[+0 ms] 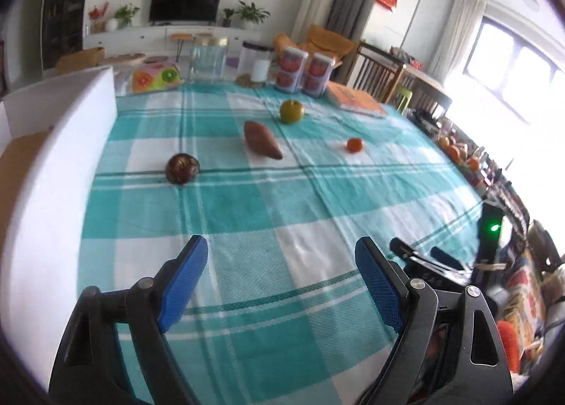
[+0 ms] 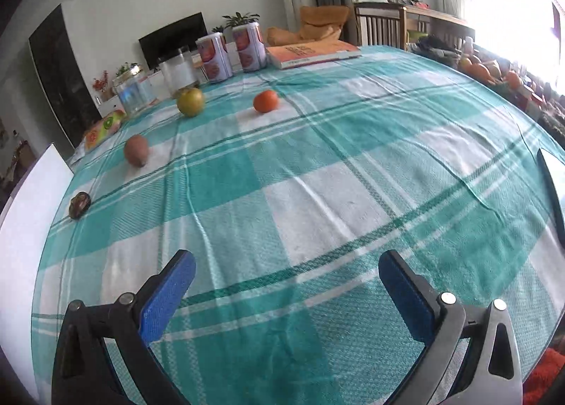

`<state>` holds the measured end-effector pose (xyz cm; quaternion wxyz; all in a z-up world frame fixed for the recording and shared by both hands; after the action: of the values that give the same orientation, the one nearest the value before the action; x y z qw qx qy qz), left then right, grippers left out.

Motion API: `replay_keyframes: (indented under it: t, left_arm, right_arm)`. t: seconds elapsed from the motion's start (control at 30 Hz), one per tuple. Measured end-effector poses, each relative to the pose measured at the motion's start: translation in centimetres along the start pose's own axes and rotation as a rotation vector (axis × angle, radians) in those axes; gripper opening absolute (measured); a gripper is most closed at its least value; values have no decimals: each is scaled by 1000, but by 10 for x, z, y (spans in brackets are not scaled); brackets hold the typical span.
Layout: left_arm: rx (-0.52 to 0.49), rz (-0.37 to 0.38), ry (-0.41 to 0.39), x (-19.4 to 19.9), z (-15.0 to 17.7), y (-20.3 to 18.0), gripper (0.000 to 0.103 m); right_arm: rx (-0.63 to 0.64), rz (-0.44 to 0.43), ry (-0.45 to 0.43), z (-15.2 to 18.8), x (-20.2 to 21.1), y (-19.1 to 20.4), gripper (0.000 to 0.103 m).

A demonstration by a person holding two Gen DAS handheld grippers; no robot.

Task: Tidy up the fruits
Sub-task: 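Move the left tool to the second dark mangosteen and grasp it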

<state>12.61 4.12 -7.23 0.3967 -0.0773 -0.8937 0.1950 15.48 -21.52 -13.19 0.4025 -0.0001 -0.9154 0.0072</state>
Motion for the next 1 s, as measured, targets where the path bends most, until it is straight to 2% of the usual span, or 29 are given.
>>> replay_keyframes:
  t: [0.17,0.27,0.47,0.9,1.0]
  left_arm:
    - [-101,-167,58,-60,15,3,87]
    - [-143,-233,79,-84,23,11,89]
    - [-144,-219,82,-86,24,9,92]
    - [-143,-217,84,-89,23,8,93]
    - [-124,-186,85,-87,21,10,94]
  right_arm:
    - [69,0,39,-1,-11,18,103]
    - [64,-6,42,1,-16,20,103]
    - [75,5,54,0,-16,21,103]
    - [84,15,64,0,-17,22,103]
    - [86,17,65,0,-17,22,103]
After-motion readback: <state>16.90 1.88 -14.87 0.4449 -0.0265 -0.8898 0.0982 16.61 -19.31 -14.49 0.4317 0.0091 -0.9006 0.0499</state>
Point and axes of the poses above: each gripper's, at about its wrist camera, not at the fingertips, and x roughly against the way its jaws point, y to its left, z to its underside, the point moved 4 cm from there along -x, roughly the way its jaws point, and after that the axes turned 15 degrees about x, right-handed, at the moved point
